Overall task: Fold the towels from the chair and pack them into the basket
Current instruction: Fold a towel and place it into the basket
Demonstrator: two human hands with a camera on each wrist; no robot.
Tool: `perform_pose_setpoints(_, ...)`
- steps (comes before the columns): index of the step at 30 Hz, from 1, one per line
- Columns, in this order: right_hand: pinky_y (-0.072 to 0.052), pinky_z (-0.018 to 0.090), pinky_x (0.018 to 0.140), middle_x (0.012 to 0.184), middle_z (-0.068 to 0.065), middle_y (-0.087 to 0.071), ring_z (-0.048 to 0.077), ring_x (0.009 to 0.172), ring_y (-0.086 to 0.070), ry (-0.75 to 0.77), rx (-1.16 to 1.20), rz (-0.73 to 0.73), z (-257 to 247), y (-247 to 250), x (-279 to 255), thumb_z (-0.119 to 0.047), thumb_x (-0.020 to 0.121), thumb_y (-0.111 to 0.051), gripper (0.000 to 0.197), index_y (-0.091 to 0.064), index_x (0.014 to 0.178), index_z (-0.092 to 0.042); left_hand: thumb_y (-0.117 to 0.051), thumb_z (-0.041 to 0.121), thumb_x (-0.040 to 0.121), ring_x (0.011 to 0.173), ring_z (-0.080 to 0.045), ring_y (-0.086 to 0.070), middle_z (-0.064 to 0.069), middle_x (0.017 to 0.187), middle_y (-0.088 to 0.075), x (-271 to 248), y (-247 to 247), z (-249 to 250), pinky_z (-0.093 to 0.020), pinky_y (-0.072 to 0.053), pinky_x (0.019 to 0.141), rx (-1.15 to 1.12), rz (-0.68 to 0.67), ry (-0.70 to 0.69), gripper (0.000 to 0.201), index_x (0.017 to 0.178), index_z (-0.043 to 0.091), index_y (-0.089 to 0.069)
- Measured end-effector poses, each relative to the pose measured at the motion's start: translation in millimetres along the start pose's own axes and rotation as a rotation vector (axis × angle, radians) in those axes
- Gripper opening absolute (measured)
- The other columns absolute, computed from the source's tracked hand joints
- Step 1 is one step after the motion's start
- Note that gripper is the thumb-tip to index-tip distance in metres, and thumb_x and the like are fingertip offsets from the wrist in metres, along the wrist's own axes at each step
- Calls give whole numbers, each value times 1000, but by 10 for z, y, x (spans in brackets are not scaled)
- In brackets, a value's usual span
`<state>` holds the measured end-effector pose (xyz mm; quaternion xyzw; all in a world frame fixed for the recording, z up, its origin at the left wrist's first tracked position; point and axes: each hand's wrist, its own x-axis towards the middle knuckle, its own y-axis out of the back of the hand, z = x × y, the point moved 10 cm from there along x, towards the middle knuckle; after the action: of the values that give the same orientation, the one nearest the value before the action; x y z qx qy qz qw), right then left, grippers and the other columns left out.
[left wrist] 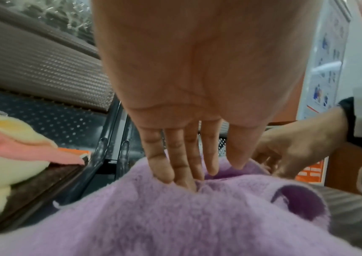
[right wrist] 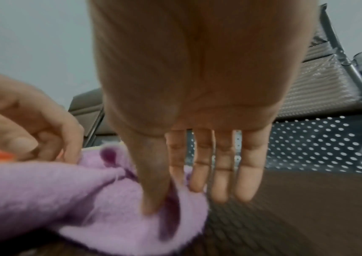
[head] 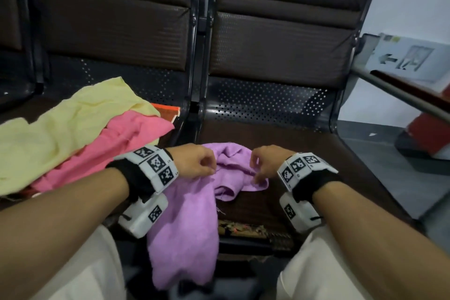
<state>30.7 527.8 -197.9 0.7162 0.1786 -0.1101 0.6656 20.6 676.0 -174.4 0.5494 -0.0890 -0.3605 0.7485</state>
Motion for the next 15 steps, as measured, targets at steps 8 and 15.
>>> perform_pose_setpoints(8,-49,28,72,81,-7,-61,6,75,-58,271,618,379,-123,576,-220,-13,95,-50,18,-59,83,-22,-55,55,85,98,-15,-56,1,121,-47,140,140,-39,-35,-48,89,-19,202,53,65,138,24,-32)
perform_pose_setpoints(15,-46,33,71,75,5,-58,19,73,-54,350,1207,564,-173,938,-440,-4,96,-44,29,-57,74,-17,-57,32,84,73,-21,-59,6,74,-55,129,454,171,-33,-48,65,-90,446,6,15,73,27,-49)
